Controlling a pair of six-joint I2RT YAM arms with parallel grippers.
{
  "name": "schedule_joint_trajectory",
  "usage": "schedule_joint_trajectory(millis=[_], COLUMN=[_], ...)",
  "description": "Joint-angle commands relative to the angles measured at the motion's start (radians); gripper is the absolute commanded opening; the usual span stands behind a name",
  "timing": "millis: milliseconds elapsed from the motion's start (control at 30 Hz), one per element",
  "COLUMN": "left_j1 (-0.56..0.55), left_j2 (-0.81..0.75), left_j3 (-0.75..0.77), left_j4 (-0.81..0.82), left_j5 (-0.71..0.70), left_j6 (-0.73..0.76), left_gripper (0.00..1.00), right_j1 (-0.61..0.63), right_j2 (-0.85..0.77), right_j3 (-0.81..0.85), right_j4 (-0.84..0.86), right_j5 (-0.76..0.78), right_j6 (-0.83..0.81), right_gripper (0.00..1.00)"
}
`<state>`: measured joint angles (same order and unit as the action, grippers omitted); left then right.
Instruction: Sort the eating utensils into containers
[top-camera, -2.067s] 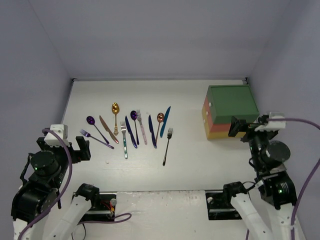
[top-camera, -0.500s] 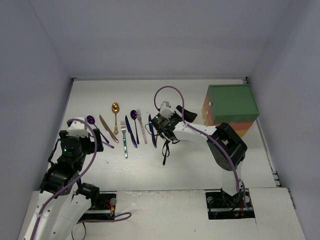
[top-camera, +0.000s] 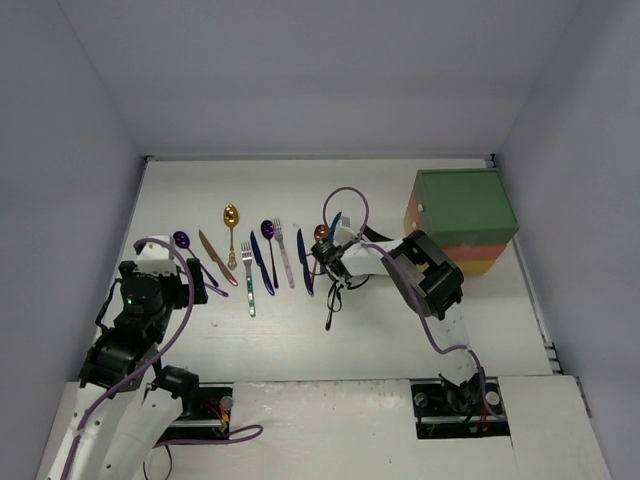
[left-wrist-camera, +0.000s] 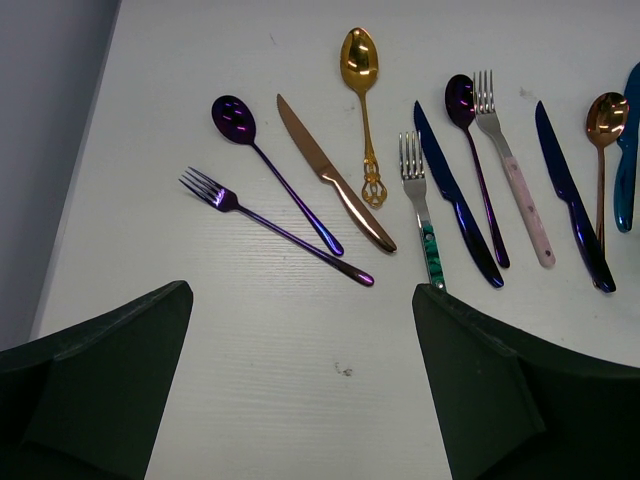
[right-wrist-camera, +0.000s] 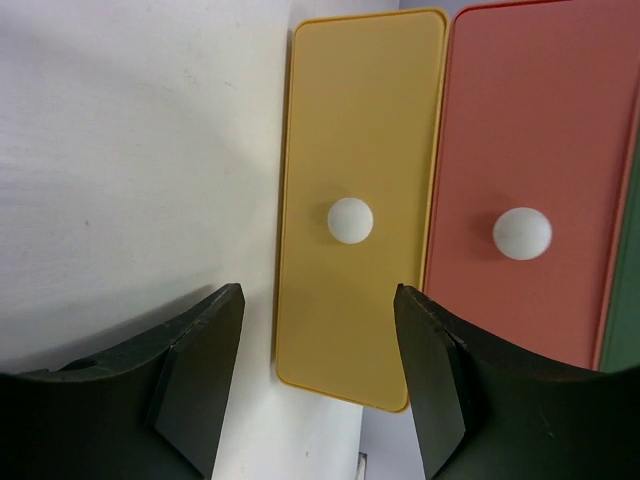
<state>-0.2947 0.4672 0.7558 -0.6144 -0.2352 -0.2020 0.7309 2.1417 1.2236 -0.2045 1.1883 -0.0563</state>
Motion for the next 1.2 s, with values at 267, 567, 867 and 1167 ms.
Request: schedule_joint_trajectory(millis=[267,567,867,1167], left_j1=[-0.003,-0.003,-0.003,-0.003], left_j2=[0.007,0.006,0.005,0.004], left_j3=[0.008,0.006,0.007,0.005], left_j4=[0.077,0.078,0.078,0.079], left_j5=[0.010,0.012,0.013,0.013], left_j6=[-0.014,-0.013,-0.013,-0.013], left_gripper=[0.90,0.90,0.90,0.91], right_j1=[-0.078,-0.100,-0.102,-0.104], right_j2=[0.055,0.092,0.093,0.099], right_j3=[0.079,0.105,0.107,0.111], right_j4=[0.005,0.005,0.005,0.005], right_j5=[0.120,0.146,0.183,0.198], right_j6=[0.044,0.055,0.056,0.056], right_gripper=[0.57,0.52,0.37,0.31])
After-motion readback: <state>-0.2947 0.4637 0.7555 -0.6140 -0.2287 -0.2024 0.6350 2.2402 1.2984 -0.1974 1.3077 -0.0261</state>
